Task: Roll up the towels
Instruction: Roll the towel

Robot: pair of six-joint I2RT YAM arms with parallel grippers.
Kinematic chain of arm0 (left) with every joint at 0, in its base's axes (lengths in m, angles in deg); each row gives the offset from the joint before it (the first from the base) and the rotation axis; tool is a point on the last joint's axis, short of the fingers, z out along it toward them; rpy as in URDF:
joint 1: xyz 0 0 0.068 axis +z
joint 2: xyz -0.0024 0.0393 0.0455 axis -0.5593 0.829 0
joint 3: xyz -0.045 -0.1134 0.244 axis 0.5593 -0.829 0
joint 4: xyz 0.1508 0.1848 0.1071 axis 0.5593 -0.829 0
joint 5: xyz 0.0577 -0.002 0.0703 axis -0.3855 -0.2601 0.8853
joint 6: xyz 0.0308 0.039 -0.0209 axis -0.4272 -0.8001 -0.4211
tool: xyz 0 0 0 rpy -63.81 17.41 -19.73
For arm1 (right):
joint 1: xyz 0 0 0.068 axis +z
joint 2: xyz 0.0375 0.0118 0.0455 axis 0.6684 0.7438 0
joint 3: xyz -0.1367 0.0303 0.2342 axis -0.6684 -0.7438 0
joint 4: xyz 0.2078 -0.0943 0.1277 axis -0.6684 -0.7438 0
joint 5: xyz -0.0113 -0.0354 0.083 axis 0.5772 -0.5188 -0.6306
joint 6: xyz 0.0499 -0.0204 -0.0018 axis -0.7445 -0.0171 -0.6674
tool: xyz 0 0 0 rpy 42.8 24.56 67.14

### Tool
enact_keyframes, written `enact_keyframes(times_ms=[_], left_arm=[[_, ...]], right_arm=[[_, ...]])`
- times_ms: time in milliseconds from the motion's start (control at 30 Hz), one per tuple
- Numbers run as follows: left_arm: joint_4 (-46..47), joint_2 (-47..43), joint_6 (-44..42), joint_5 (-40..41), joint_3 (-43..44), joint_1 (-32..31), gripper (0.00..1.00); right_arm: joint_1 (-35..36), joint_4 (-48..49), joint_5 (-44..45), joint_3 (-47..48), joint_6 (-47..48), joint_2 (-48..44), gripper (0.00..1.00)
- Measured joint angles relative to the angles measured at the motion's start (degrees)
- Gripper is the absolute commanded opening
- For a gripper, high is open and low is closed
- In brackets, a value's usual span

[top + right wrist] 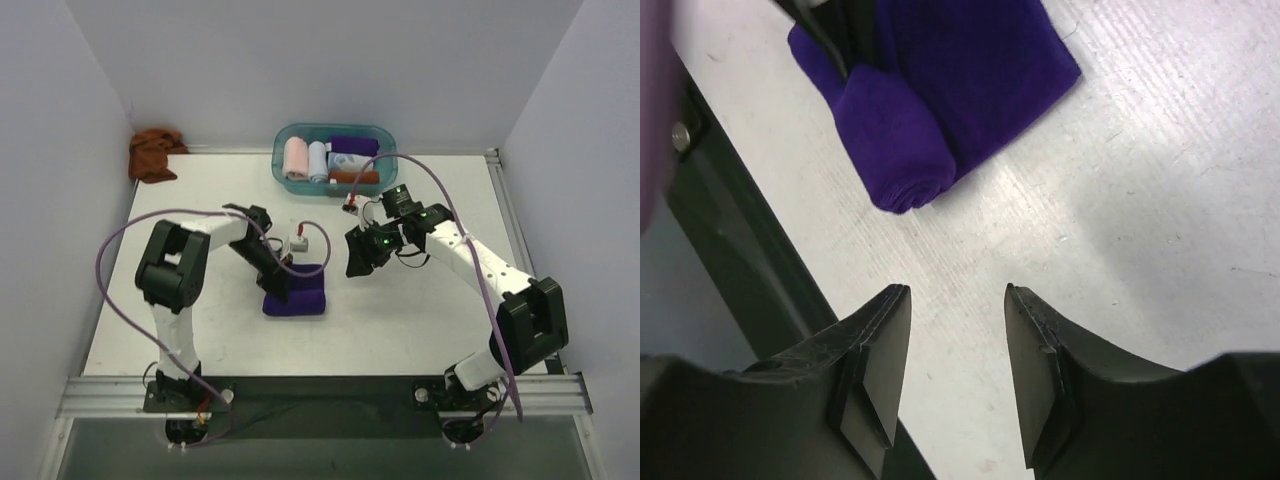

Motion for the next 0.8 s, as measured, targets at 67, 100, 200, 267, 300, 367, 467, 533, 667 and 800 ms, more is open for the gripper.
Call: enact_keyframes(times_ms=[67, 100, 200, 267, 300, 367, 467, 533, 667, 800], left_arm=[[-4.09, 3.76, -0.07, -1.66, 3.45, 1.05, 0.0], [-6.12, 5.64, -0.09, -2.51, 5.2, 1.55, 0.0], [-11.69, 10.64, -0.35, -4.81, 9.44, 2.95, 0.0], [-14.71, 13.27, -0.52, -5.99, 11.58, 3.72, 0.0], [-15.74, 14.14, -0.52, -6.34, 12.35, 3.98, 0.0], [-17.31, 15.45, -0.61, -6.71, 13.44, 4.24, 0.0], [-19.02, 16.68, -0.76, -6.82, 14.82, 4.33, 0.0], [-19.85, 17.29, -0.98, -6.8, 15.52, 4.33, 0.0], [-20.94, 18.03, -1.16, -6.8, 16.37, 4.33, 0.01], [-21.33, 18.38, -1.14, -6.8, 16.74, 4.33, 0.02]], right_arm=[[1.53, 1.46, 1.18, -3.58, 1.36, -3.85, 0.45], [2.78, 1.86, 2.25, -4.94, 2.34, -5.64, 0.47], [8.07, 1.99, 5.35, -6.43, 5.53, -8.68, 0.55], [11.87, 2.62, 8.2, -6.43, 7.89, -8.85, 0.59], [14.62, 2.82, 9.53, -6.43, 9.05, -8.57, 0.61], [19.52, 2.91, 13.6, -6.16, 11.06, -7.34, 0.77], [26.97, 4.7, 21.35, -4.87, 14.82, -3.02, 0.85], [31.43, 7.41, 26.45, -4.59, 17.29, 0.37, 0.84], [35.91, 13.0, 33.05, -4.55, 22.05, 6.69, 0.76], [35.8, 17.51, 37.09, -4.7, 25.44, 10.8, 0.73]])
